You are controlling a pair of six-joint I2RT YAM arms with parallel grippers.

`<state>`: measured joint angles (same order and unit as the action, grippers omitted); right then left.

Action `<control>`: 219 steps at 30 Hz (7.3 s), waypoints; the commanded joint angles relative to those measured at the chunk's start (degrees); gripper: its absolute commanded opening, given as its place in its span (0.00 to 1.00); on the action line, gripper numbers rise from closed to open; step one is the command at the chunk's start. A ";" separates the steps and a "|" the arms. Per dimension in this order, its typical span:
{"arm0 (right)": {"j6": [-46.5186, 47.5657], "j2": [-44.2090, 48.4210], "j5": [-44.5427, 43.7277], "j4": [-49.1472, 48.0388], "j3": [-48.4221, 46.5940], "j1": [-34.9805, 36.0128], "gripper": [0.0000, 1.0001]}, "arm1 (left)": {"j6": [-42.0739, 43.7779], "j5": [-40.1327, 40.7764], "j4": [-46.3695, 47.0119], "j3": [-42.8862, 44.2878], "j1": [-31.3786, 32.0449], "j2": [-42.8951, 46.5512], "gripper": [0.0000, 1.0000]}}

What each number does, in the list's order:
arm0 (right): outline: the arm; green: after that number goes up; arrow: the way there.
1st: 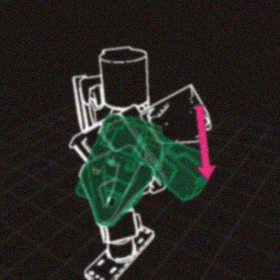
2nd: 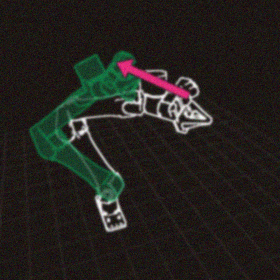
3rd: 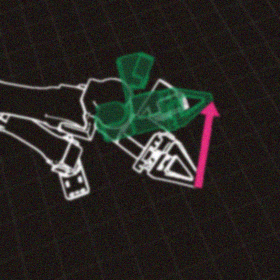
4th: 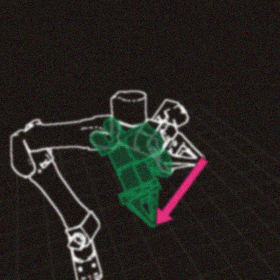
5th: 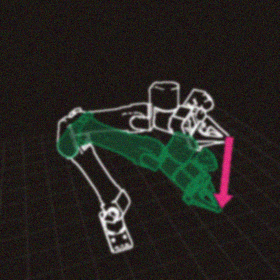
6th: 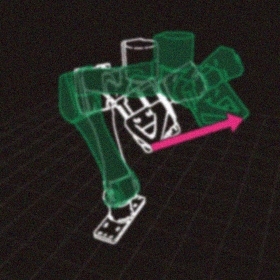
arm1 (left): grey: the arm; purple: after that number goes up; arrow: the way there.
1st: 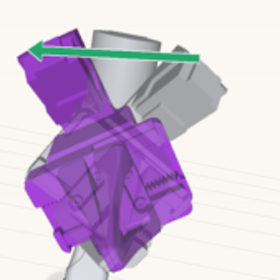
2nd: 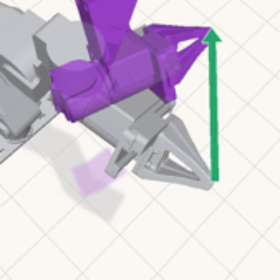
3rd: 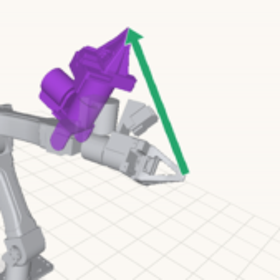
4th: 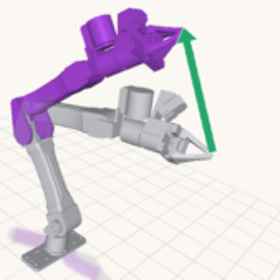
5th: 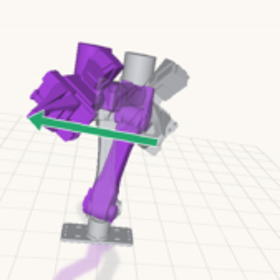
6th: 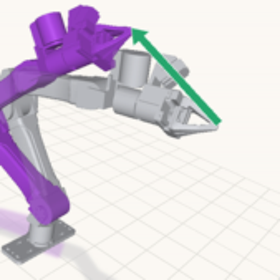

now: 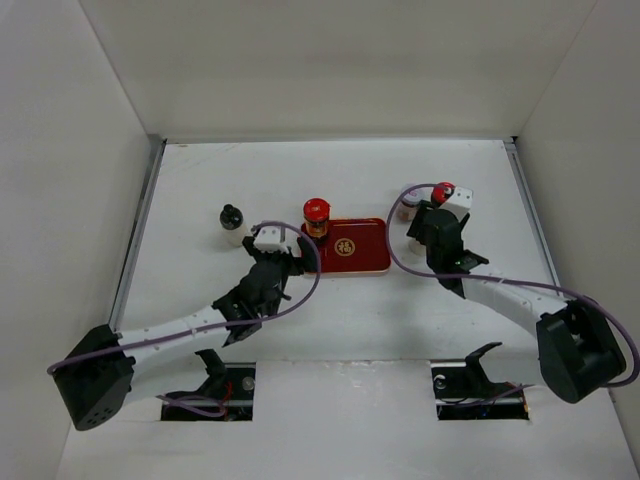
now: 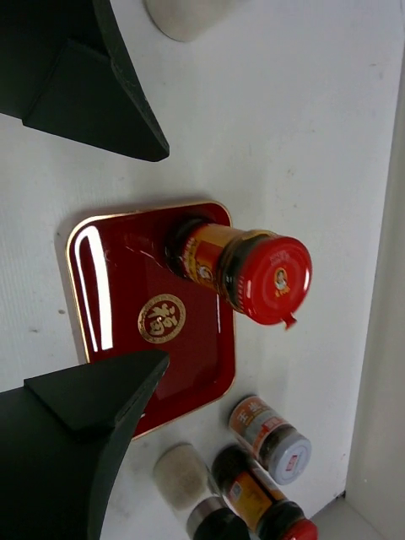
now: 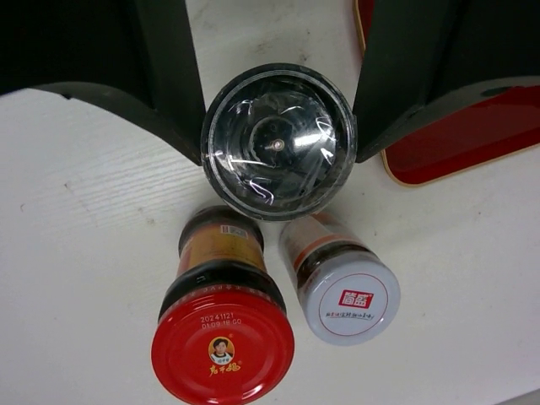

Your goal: Organize the condiment bottles

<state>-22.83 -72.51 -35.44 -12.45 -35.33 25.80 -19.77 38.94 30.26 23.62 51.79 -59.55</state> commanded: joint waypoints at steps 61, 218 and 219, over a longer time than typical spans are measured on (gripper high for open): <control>3.49 -4.84 -8.84 -9.81 -10.81 4.67 1.00 | -2.20 4.92 18.25 -10.78 -3.76 7.25 0.95; 3.92 0.68 -10.61 -12.08 -3.26 27.85 1.00 | -4.57 12.03 4.39 -6.48 -9.82 7.51 0.97; 4.89 3.23 -10.79 -11.81 -2.03 27.94 1.00 | -4.66 12.82 2.45 -5.78 -10.52 8.48 0.98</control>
<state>-20.80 -75.75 -42.89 -22.06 -39.18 52.73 -23.22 49.01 37.21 14.15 42.37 -53.71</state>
